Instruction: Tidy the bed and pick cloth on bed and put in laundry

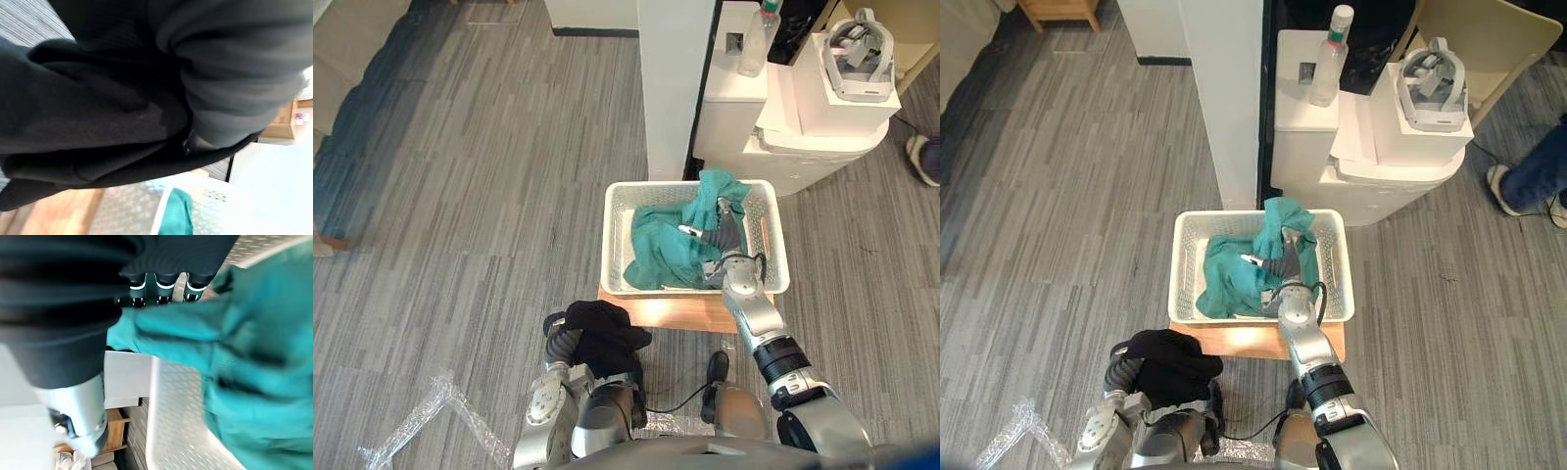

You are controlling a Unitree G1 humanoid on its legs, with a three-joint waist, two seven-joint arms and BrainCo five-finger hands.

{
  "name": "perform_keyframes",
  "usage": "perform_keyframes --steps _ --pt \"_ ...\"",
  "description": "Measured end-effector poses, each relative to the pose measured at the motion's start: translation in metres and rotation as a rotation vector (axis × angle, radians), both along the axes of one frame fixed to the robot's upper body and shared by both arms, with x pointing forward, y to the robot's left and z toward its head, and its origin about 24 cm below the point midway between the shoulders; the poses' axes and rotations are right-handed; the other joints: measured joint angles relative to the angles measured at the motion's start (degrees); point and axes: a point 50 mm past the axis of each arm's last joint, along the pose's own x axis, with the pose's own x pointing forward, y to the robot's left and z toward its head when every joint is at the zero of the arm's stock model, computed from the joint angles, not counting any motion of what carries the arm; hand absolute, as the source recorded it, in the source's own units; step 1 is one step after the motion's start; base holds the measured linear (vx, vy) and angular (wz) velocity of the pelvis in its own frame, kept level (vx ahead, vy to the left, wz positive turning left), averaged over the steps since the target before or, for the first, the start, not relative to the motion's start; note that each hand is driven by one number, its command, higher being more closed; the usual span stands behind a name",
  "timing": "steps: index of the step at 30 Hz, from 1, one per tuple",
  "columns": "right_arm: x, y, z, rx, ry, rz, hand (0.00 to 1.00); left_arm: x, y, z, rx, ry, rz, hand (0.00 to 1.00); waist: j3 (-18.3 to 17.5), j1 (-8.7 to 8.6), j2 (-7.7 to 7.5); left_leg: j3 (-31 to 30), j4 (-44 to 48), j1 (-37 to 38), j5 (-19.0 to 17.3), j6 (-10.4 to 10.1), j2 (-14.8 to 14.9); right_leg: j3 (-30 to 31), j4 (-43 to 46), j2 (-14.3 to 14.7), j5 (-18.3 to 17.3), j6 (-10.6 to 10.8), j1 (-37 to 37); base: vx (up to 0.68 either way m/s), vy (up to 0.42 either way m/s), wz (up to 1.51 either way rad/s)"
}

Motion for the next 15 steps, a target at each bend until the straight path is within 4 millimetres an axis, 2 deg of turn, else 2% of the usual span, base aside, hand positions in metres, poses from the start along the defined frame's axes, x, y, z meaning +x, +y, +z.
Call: perform_keyframes --steps 3,6,9,10,12,15 --pt "0.001 -0.003 0.006 -0.02 -0.027 -0.006 0.0 -0.002 0.002 0.001 0.006 0.004 0.02 1.0 -1.3 -0.01 -0.24 0.6 -0.9 1.5 0.0 0.0 0.1 0.2 -1.0 0.4 0.3 0.0 1.2 0.02 0.011 -0.09" --pt "0.0 -0.015 0.016 -0.02 -0.073 -0.054 0.0 -0.004 0.003 0.003 0.009 -0.004 0.028 1.0 -3.3 -0.07 -0.59 1.2 -1.3 1.7 0.0 -0.1 0.3 0.7 -2.9 0.9 1.5 -0.1 1.8 0.02 0.01 -0.12" --pt "-0.007 -0.045 0.026 -0.089 -0.133 -0.133 0.0 -0.002 0.013 0.017 0.02 -0.064 0.082 1.0 -3.9 -0.25 -1.25 1.3 -2.0 3.0 0.0 -0.1 0.1 0.9 -3.6 0.9 1.6 0.1 2.9 -0.02 0.005 -0.02" --pt "-0.013 -0.062 0.026 -0.112 -0.139 -0.186 0.0 0.0 0.022 0.026 0.035 -0.103 0.12 1.0 -4.3 -0.3 -1.62 1.3 -2.1 3.4 0.0 -0.1 0.1 1.1 -3.6 0.9 1.6 0.1 3.2 0.0 0.0 0.0" --pt "-0.026 -0.09 0.02 -0.116 -0.124 -0.289 0.0 0.0 0.038 0.039 0.068 -0.157 0.182 1.0 -5.7 -0.59 -1.89 1.2 -2.2 3.4 0.0 -0.1 0.0 1.1 -3.6 0.9 1.6 0.1 3.2 0.0 0.0 0.0" --pt "-0.052 -0.135 0.003 -0.153 -0.048 -0.441 0.0 0.002 0.064 0.068 0.14 -0.283 0.272 1.0 -7.4 -2.48 -1.81 1.2 -3.0 4.5 0.0 0.0 -0.2 1.3 -3.8 0.8 1.8 0.4 4.0 -0.01 0.007 -0.03"
